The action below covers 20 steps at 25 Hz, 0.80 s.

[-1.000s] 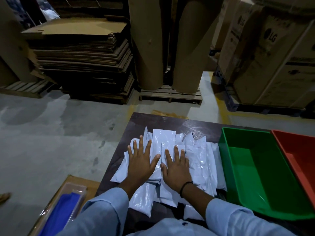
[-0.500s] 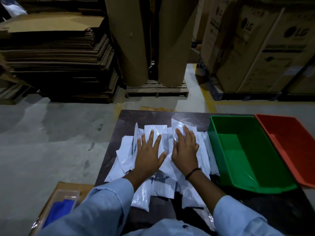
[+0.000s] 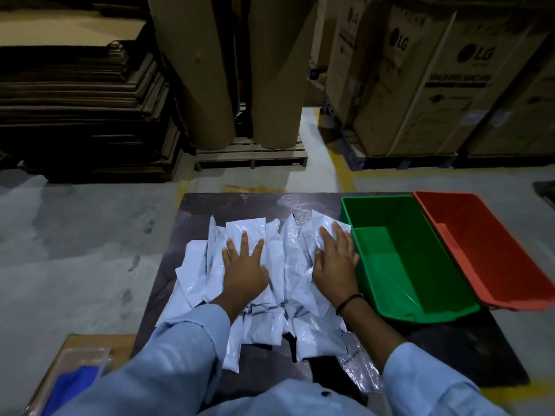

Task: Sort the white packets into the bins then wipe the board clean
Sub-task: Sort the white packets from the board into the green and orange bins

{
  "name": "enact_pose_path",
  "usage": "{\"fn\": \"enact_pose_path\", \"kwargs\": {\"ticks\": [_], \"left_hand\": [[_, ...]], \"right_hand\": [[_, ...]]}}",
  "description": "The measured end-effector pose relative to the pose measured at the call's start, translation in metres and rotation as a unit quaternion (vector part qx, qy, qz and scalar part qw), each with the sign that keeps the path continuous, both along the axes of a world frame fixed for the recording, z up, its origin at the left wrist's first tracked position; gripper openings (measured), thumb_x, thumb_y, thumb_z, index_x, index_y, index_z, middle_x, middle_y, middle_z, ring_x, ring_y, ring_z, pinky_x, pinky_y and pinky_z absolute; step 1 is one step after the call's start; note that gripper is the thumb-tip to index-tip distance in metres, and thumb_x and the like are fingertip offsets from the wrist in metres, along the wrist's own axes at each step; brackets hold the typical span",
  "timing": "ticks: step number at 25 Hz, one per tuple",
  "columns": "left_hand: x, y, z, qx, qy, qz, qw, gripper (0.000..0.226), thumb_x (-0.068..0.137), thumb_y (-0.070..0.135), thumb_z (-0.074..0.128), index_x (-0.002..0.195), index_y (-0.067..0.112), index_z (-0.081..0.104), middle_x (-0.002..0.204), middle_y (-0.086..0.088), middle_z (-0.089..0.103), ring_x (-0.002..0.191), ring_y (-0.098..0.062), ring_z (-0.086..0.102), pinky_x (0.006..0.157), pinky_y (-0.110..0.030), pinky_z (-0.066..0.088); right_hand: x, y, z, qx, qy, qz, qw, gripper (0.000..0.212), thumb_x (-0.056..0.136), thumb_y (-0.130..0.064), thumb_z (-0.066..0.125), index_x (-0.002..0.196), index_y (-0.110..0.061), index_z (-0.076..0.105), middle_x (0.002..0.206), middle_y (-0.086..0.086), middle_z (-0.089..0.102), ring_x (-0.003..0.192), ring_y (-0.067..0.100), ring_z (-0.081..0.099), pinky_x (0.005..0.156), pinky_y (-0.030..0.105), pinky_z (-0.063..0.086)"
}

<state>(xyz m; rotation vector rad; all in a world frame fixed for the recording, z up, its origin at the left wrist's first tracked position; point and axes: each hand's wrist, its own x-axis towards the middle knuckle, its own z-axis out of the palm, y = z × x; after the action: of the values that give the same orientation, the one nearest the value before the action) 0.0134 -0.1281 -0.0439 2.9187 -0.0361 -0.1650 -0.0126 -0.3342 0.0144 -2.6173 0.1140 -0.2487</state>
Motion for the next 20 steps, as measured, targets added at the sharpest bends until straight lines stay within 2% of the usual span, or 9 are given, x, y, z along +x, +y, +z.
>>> {"fn": "enact_pose_path", "kwargs": {"ticks": [4,8,10,17,20], "left_hand": [[0.004,-0.002,0.006,-0.032,-0.001,0.004,0.999,0.071,0.099,0.019,0.044,0.162,0.029,0.014,0.170,-0.007,-0.008,0.154,-0.045,-0.010,0.126,-0.054,0.000],[0.011,0.000,0.011,-0.039,-0.038,-0.002,0.998,0.069,0.099,0.015,0.045,0.162,0.026,0.018,0.171,-0.008,-0.003,0.154,-0.045,-0.007,0.127,-0.051,0.000],[0.016,-0.001,0.022,-0.072,-0.050,0.005,0.996,0.071,0.096,0.010,0.046,0.161,0.026,0.021,0.171,-0.008,0.000,0.154,-0.045,-0.006,0.127,-0.052,0.005],[0.026,-0.034,0.065,-0.177,-0.075,-0.018,0.981,0.067,0.099,0.013,0.047,0.160,0.027,0.024,0.171,-0.004,0.002,0.155,-0.042,-0.004,0.124,-0.054,0.022],[0.022,-0.057,0.074,-0.196,-0.087,-0.053,0.975,0.065,0.100,0.014,0.046,0.160,0.026,0.024,0.171,-0.004,0.003,0.155,-0.040,-0.003,0.125,-0.053,0.018]], "right_hand": [[0.004,-0.003,-0.004,-0.017,0.036,0.041,0.998,0.054,0.096,-0.022,0.047,0.149,-0.022,0.035,0.162,0.003,0.019,0.149,0.029,0.011,0.114,0.061,0.020],[0.011,-0.004,-0.006,-0.033,0.048,0.082,0.995,0.052,0.098,-0.023,0.045,0.148,-0.022,0.036,0.162,0.004,0.021,0.149,0.030,0.013,0.115,0.058,0.020],[0.016,-0.004,-0.003,-0.034,0.046,0.088,0.994,0.051,0.098,-0.023,0.044,0.148,-0.021,0.037,0.162,0.005,0.021,0.149,0.031,0.013,0.115,0.059,0.021],[0.025,-0.031,0.018,-0.067,0.018,0.054,0.996,0.050,0.097,-0.024,0.045,0.147,-0.022,0.039,0.161,0.005,0.023,0.148,0.031,0.018,0.111,0.057,0.025],[0.018,-0.044,0.024,-0.066,0.010,0.028,0.997,0.050,0.098,-0.024,0.045,0.147,-0.022,0.038,0.162,0.004,0.022,0.148,0.029,0.016,0.112,0.055,0.024]]}}
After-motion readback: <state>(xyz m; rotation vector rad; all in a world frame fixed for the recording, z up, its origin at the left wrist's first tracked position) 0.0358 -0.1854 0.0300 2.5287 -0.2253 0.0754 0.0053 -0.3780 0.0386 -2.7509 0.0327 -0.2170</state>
